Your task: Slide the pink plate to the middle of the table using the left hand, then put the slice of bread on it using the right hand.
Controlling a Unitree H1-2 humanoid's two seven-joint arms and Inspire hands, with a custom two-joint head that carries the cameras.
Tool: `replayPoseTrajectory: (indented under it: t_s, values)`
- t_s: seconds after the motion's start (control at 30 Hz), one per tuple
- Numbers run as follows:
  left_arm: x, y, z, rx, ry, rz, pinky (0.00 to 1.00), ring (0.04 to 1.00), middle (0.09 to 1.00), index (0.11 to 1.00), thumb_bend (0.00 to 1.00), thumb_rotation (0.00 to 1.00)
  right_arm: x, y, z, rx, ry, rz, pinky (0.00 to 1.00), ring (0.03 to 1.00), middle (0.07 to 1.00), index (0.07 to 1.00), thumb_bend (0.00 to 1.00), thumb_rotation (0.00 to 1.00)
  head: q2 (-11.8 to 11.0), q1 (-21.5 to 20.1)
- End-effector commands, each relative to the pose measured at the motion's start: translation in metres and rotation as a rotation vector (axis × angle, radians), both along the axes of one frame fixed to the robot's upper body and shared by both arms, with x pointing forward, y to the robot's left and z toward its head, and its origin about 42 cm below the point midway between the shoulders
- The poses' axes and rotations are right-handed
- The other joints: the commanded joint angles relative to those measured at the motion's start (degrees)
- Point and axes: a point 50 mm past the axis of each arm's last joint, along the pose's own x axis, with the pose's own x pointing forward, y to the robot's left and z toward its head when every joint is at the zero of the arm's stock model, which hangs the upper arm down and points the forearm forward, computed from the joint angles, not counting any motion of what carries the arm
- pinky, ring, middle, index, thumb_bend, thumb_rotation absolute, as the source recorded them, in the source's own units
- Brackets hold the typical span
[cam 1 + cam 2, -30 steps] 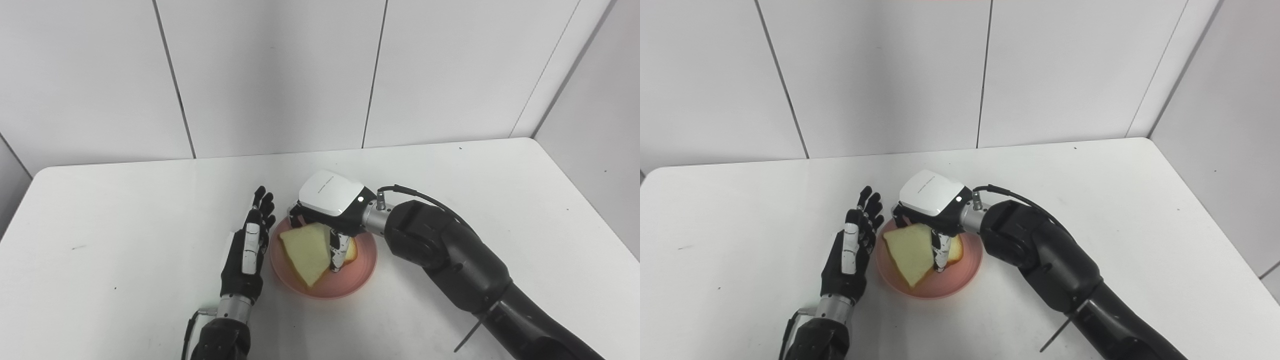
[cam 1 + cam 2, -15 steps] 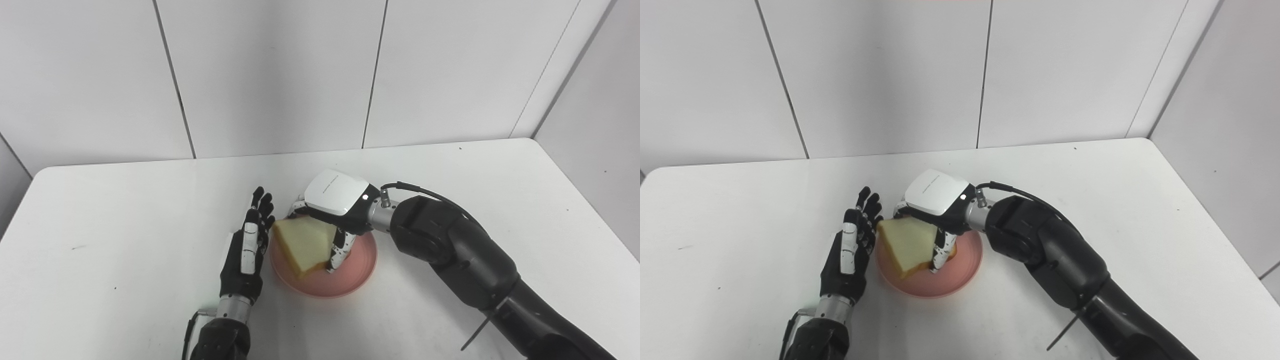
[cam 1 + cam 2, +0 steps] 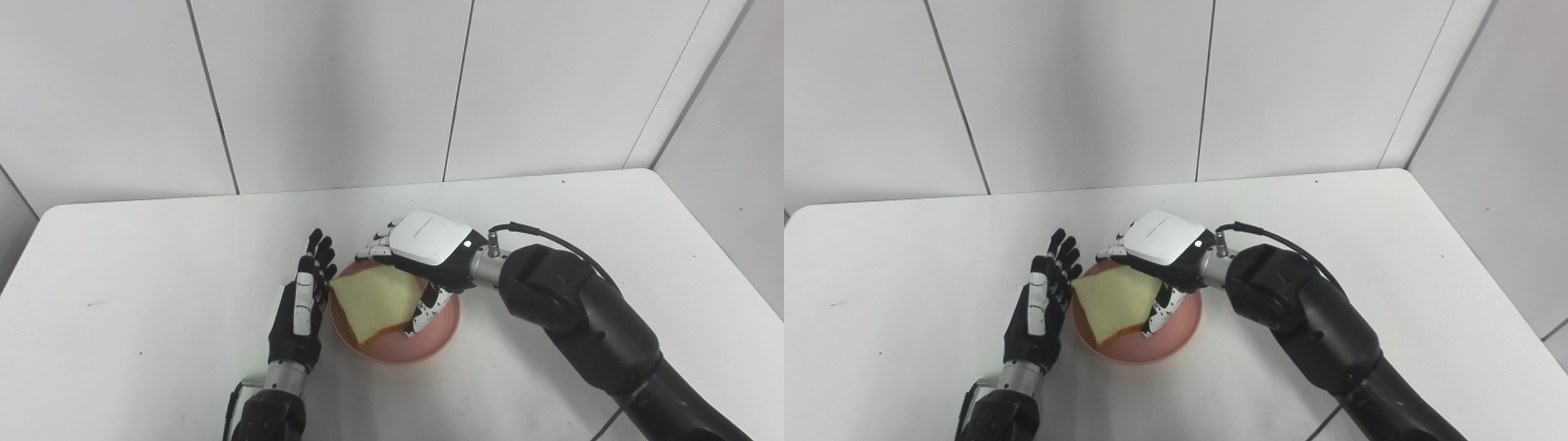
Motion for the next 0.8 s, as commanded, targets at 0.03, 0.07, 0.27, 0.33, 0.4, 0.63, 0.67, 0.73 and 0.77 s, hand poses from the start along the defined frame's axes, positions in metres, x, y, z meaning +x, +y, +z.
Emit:
replayPoseTrajectory:
  t_s: [0.03,0.07,0.27,0.33,0.4,0.63,0.67,0.73,0.77]
  values:
    - [-0.010,0.008,-0.019,-0.014,0.066,0.006,1.00,1.000,0.995,0.964,0.78,0.98,-0.004,-0.008,0.027,0.036,-0.057,-0.020,0.98,0.948,0.889,0.875,0.87,0.44,0.04,0.02]
    - [-0.010,0.008,-0.019,-0.019,0.067,0.006,1.00,1.000,0.995,0.963,0.78,0.97,-0.005,-0.009,0.027,0.046,-0.059,-0.023,0.98,0.947,0.891,0.879,0.87,0.44,0.04,0.02]
    - [-0.010,0.008,-0.017,0.003,0.056,0.024,1.00,1.000,0.986,0.957,0.78,0.98,-0.012,-0.035,0.009,0.465,0.067,-0.122,0.92,0.959,0.954,0.938,0.80,0.33,0.45,0.80]
    - [-0.010,0.008,-0.015,-0.005,0.061,0.023,1.00,0.998,0.984,0.954,0.78,0.98,-0.014,-0.042,-0.004,0.623,0.104,-0.149,0.83,0.950,0.975,0.960,0.76,0.36,0.96,1.33]
    - [-0.010,0.008,-0.014,-0.010,0.064,0.024,1.00,0.998,0.984,0.955,0.79,0.97,-0.018,-0.048,-0.021,0.777,0.139,-0.198,0.79,0.934,0.986,0.984,0.73,0.44,0.81,1.51]
    - [-0.014,0.011,-0.014,0.044,0.019,0.064,1.00,1.000,0.999,0.994,0.76,1.00,-0.036,-0.045,-0.069,1.263,0.184,-0.307,0.87,0.941,0.972,0.999,0.73,0.63,0.70,1.70]
    - [-0.014,0.012,-0.013,0.051,0.018,0.067,1.00,1.000,1.000,0.997,0.76,1.00,-0.037,-0.044,-0.072,1.291,0.176,-0.309,0.87,0.938,0.974,1.000,0.72,0.67,0.69,1.66]
    - [-0.015,0.013,-0.013,0.056,0.005,0.082,1.00,1.000,1.000,1.000,0.73,1.00,-0.040,-0.039,-0.082,1.463,0.219,-0.314,0.91,0.952,0.985,1.000,0.70,0.67,0.40,1.49]
    - [-0.015,0.015,-0.013,0.055,0.001,0.086,1.00,1.000,1.000,1.000,0.73,1.00,-0.041,-0.036,-0.087,1.548,0.244,-0.307,0.93,0.958,0.988,1.000,0.70,0.66,-0.41,1.53]
